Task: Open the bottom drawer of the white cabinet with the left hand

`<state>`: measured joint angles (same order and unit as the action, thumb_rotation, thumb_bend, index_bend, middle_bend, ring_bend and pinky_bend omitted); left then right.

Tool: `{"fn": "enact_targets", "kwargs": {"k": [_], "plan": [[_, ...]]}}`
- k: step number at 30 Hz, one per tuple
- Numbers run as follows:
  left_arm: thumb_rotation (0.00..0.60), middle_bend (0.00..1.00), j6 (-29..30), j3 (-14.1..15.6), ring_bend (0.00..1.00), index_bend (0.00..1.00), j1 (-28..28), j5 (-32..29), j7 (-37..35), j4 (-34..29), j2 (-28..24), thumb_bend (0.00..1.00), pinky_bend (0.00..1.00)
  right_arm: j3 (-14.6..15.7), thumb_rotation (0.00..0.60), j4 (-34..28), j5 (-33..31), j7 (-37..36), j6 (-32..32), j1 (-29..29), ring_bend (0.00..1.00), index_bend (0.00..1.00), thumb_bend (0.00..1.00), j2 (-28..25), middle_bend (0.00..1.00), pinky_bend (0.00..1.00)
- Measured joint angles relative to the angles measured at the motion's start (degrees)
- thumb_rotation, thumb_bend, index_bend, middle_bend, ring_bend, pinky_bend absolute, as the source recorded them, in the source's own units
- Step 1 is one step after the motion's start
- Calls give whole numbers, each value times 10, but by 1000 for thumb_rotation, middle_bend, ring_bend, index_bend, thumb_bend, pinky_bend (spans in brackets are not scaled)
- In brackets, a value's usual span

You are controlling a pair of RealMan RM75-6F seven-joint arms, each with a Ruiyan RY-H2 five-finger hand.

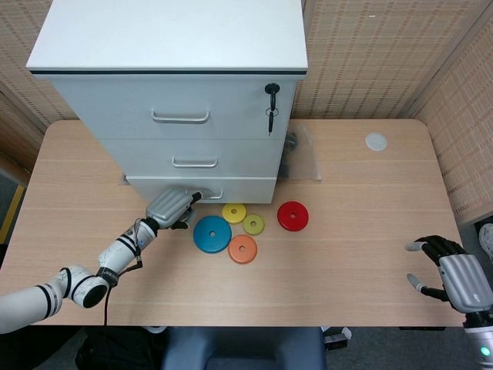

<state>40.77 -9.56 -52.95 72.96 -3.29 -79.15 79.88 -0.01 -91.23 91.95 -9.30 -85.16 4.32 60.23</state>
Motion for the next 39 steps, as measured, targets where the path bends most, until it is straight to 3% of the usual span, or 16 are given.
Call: {"fn": "enact_targets", "kwargs": {"k": [39], "plan": [[600, 915, 73, 52, 980, 183, 58, 42, 63, -152, -60, 661, 1000, -2, 600, 13, -3, -16, -6, -4, 213, 343, 202, 3, 313, 279]]}}
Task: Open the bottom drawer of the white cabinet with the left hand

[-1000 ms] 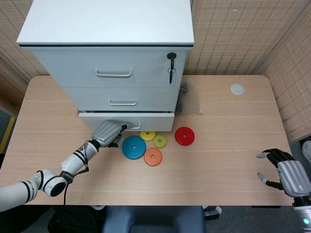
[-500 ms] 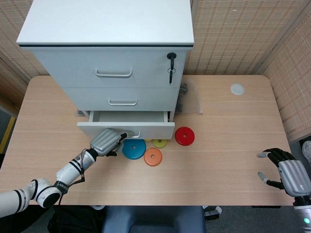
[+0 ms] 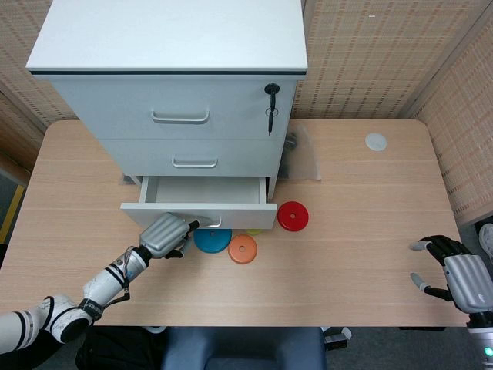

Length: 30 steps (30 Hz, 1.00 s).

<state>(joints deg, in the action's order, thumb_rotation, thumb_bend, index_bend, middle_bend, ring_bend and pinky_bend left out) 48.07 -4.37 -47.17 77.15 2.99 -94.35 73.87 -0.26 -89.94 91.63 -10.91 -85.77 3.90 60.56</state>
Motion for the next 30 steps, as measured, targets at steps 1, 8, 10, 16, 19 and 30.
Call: {"fn": "enact_targets", "kwargs": {"k": [1, 8, 10, 16, 19, 30], "plan": [[600, 915, 3, 2, 980, 183, 2, 3, 1, -5, -2, 661, 1000, 0, 600, 0, 0, 0, 0, 0, 213, 343, 202, 0, 313, 279], [600, 914, 13, 13, 979, 184, 13, 17, 11, -29, -12, 661, 1000, 0, 600, 0, 0, 0, 0, 0, 213, 343, 202, 1, 313, 279], [600, 914, 14, 18, 979, 183, 16, 19, 17, -38, -16, 661, 1000, 0, 600, 0, 0, 0, 0, -1, 213, 343, 202, 1, 313, 280], [600, 912, 21, 28, 977, 184, 24, 32, 29, -58, -22, 661, 1000, 1, 600, 1, 1, 0, -2, -2, 213, 343, 202, 1, 313, 280], [600, 912, 25, 33, 977, 184, 29, 42, 34, -70, -26, 661, 1000, 1, 600, 1, 1, -1, -3, -3, 213, 343, 202, 1, 313, 280], [600, 886, 49, 42, 941, 183, 44, 74, 40, -98, -41, 660, 1000, 0, 600, 4, 1, -5, -6, -4, 213, 343, 202, 1, 313, 280]]}}
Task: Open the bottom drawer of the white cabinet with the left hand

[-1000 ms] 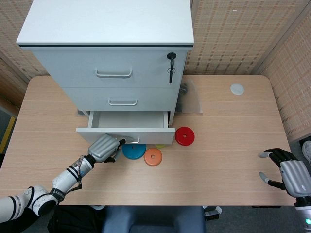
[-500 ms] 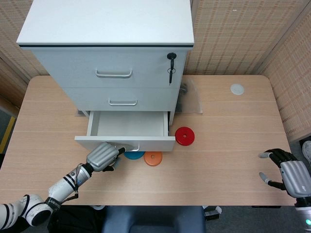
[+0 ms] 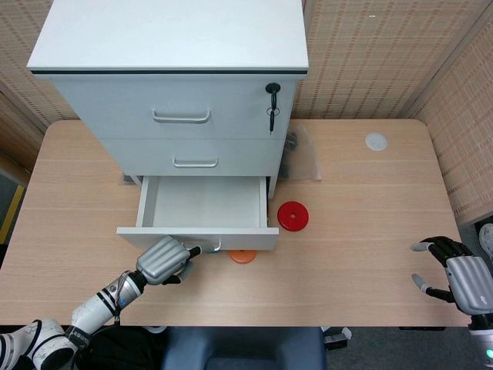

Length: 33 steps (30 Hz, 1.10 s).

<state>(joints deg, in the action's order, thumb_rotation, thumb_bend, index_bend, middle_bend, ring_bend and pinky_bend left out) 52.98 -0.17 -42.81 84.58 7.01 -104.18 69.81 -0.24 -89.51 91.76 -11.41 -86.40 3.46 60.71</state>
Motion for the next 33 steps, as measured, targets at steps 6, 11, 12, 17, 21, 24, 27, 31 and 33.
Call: {"fn": "enact_targets", "kwargs": {"k": [6, 11, 12, 17, 21, 24, 27, 31, 33], "plan": [[600, 864, 44, 8, 893, 193, 20, 43, -16, -15, -21, 660, 1000, -1, 600, 2, 0, -2, 3, 2, 213, 343, 203, 2, 313, 279], [600, 833, 102, 21, 845, 244, 49, 92, -47, -23, -44, 660, 1000, -1, 600, 4, 0, -2, 5, 4, 213, 343, 202, 4, 313, 280], [600, 828, 114, 23, 836, 265, 54, 100, -53, -24, -47, 660, 1000, -1, 600, 4, 0, -2, 5, 4, 213, 343, 202, 5, 313, 280], [600, 821, 194, 30, 824, 400, 93, 134, -85, -17, -60, 660, 1000, -2, 600, 3, -1, -2, 6, 5, 213, 343, 202, 5, 313, 280], [600, 821, 251, 32, 820, 504, 133, 141, -104, -2, -70, 660, 1000, -2, 600, 3, -1, -1, 9, 7, 213, 343, 202, 6, 313, 280], [600, 821, 268, 33, 818, 553, 158, 127, -110, 14, -73, 660, 1000, -3, 600, 3, -1, -2, 13, 10, 213, 343, 203, 7, 313, 279], [600, 821, 273, 33, 812, 586, 176, 94, -110, 33, -72, 660, 1000, -3, 600, 4, -1, -2, 18, 13, 213, 343, 202, 7, 313, 279], [600, 821, 274, 29, 798, 594, 204, 36, -103, 73, -58, 660, 993, -2, 600, 4, 0, -2, 25, 17, 213, 343, 202, 8, 313, 280], [600, 815, 276, 27, 773, 586, 217, 14, -96, 96, -48, 660, 970, -2, 600, 4, 1, -2, 28, 19, 213, 343, 202, 8, 313, 280]]}}
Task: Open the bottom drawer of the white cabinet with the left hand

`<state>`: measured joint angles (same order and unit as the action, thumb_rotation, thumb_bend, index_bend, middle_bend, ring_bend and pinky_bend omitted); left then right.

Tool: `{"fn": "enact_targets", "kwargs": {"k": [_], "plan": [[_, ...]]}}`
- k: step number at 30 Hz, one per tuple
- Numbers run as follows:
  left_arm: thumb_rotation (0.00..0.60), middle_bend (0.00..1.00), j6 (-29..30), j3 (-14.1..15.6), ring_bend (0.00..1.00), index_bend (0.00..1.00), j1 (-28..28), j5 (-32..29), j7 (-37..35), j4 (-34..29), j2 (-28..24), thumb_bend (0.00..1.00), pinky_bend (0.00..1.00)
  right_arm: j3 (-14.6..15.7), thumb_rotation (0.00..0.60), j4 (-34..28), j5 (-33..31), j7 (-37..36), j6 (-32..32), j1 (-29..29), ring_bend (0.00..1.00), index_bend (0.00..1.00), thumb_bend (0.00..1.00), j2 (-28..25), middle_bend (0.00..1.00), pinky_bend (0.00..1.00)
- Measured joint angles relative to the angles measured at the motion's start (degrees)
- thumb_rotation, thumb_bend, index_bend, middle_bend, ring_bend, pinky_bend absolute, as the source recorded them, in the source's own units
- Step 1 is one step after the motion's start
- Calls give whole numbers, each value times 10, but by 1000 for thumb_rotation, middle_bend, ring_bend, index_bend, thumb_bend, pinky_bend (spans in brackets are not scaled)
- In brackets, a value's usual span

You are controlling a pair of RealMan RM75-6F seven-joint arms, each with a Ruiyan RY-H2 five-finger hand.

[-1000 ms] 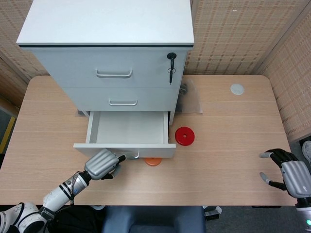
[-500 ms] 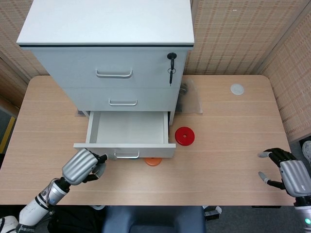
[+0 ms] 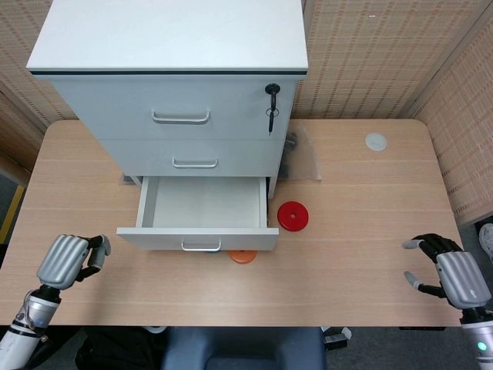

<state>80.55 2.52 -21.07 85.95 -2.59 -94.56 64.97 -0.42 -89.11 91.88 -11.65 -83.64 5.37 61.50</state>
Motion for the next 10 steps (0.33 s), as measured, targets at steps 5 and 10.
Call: {"fn": "enact_targets", "kwargs": {"k": [5, 10], "plan": [[600, 706, 25, -9, 642, 466, 44, -45, 48, 66, 42, 660, 785, 1, 600, 1, 5, -2, 2, 4, 213, 343, 202, 2, 314, 280], [600, 655, 65, -12, 569, 425, 89, -63, 85, 102, 78, 656, 647, 1, 600, 6, 9, -5, 2, 7, 213, 343, 202, 7, 316, 280]]}}
